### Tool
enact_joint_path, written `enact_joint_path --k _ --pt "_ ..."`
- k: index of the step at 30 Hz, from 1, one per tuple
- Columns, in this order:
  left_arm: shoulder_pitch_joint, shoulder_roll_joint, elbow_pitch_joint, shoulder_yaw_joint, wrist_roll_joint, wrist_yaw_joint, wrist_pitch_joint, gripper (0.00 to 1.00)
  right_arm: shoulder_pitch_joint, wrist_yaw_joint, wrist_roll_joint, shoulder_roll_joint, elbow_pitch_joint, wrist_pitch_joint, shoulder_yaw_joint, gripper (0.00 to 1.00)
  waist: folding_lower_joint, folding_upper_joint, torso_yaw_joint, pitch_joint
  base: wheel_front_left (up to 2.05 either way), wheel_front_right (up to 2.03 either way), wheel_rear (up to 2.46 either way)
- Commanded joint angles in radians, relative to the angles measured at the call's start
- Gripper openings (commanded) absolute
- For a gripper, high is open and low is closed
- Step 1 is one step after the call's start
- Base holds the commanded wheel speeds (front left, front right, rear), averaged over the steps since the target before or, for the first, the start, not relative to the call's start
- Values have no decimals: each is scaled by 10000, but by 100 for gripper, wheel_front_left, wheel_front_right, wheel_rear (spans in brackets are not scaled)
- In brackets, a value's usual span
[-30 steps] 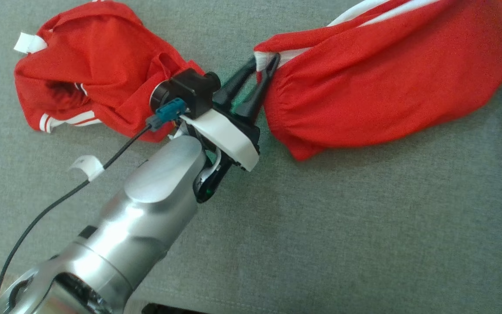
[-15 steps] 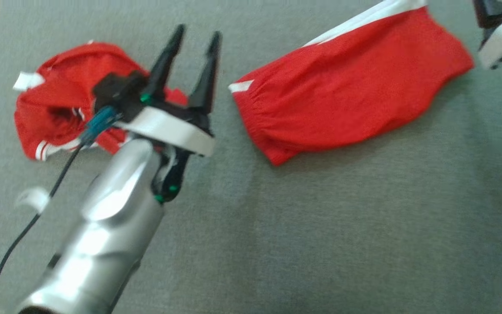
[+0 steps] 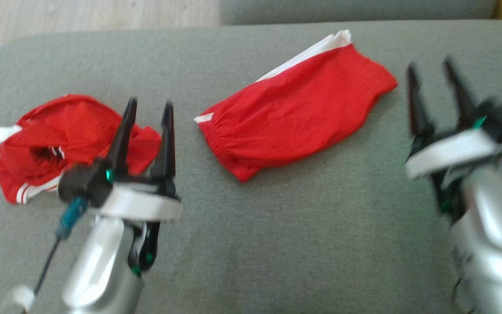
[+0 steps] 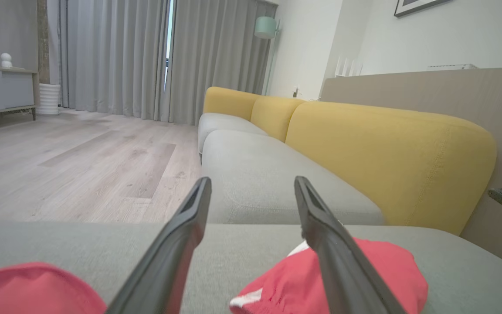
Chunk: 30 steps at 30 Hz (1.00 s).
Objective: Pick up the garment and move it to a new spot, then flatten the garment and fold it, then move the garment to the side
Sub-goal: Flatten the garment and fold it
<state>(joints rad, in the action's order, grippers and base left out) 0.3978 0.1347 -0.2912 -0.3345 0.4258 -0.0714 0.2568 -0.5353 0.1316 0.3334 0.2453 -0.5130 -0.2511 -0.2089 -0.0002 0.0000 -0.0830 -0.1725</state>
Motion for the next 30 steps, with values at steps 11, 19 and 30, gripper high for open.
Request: enact_joint_path --k 11,19,30 --pt "-1762 -642 814 1587 -1127 -215 49 100 2722 -9 -2102 -1924 1825 -102 1369 100 2 0 377 453 0 0 0" --pt "-1291 -804 865 1375 -1271 -485 49 100 1712 -9 -1922 -1947 1792 950 2063 100 2 0 -427 -318 0 0 0" --pt "-744 -842 703 495 -604 -563 49 100 -917 -9 -1830 -1950 -1190 3200 5270 100 2 0 -1919 -1297 0 0 0"
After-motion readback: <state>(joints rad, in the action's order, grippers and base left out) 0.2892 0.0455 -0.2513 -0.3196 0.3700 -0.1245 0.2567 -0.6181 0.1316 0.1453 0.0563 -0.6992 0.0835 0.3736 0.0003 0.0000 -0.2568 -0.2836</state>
